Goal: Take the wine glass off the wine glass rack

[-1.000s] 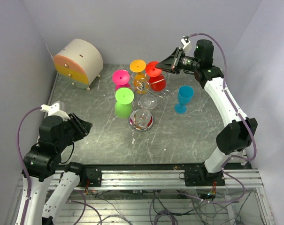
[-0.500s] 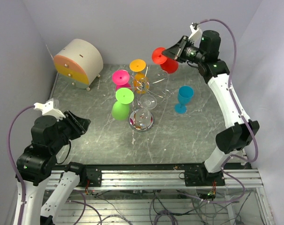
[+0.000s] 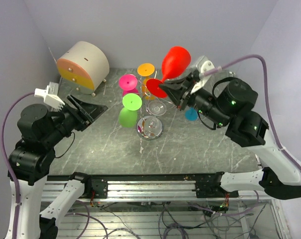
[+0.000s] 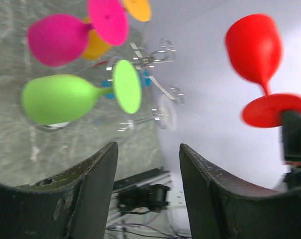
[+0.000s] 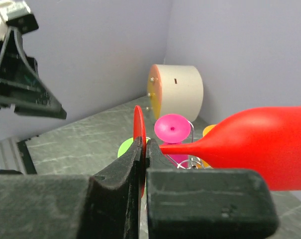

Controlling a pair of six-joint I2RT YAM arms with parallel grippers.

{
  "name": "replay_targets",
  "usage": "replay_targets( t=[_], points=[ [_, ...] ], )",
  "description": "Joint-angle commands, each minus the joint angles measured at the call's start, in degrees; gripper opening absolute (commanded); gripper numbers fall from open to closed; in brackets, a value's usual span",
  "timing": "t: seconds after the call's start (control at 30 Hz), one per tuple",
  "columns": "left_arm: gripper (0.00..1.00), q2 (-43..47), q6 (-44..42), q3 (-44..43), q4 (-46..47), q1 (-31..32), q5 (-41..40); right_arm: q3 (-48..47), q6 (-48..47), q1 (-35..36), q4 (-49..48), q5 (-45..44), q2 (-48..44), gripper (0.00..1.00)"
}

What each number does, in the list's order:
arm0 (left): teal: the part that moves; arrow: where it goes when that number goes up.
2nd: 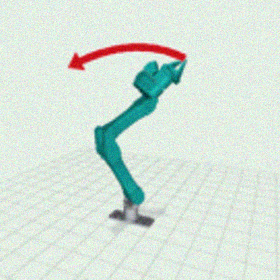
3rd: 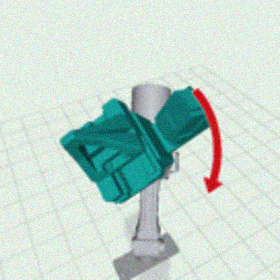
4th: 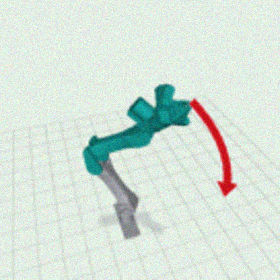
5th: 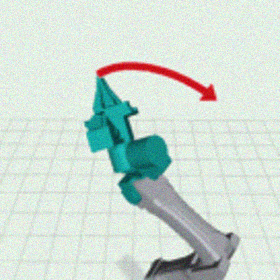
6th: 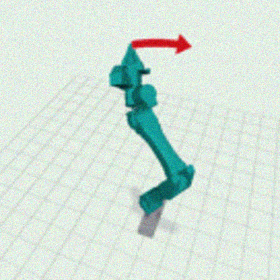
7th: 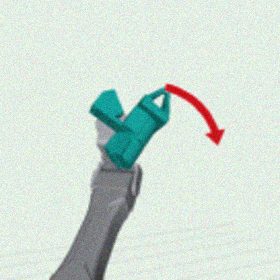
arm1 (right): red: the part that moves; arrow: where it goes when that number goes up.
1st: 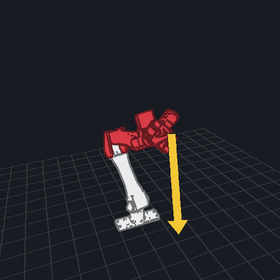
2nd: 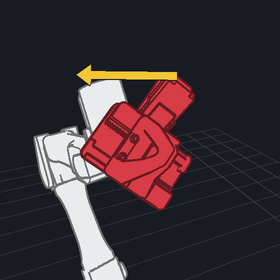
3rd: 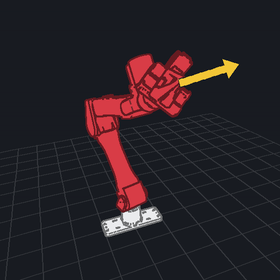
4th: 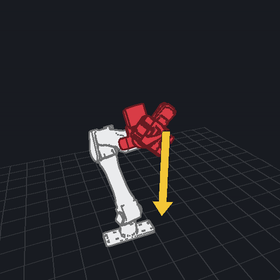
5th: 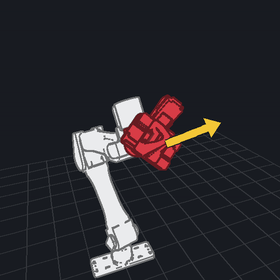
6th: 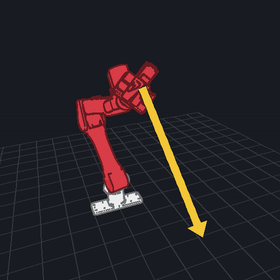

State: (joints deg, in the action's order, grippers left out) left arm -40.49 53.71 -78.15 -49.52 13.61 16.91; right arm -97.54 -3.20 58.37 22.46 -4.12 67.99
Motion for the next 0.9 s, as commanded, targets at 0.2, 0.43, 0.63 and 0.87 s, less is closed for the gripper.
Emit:
replay_targets(
  t=[0.2,0.43,0.63,0.87],
  points=[
    [0.65,-0.8,27.0,0.7,18.4,0.1,16.9,8.6,-21.1,18.0,-1.8,-24.2,-0.9,0.00],
    [0.65,-1.8,32.4,3.4,19.3,0.1,21.6,14.1,-33.3,26.0,-13.3,-30.9,-0.6,0.00],
    [0.64,-1.8,34.0,4.1,19.3,0.1,24.6,15.0,-40.7,29.9,-19.2,-34.7,3.2,0.00],
    [0.64,-1.7,33.8,2.9,17.5,0.1,25.9,19.6,-49.7,33.3,-30.3,-37.5,4.6,0.00]
  ],
)
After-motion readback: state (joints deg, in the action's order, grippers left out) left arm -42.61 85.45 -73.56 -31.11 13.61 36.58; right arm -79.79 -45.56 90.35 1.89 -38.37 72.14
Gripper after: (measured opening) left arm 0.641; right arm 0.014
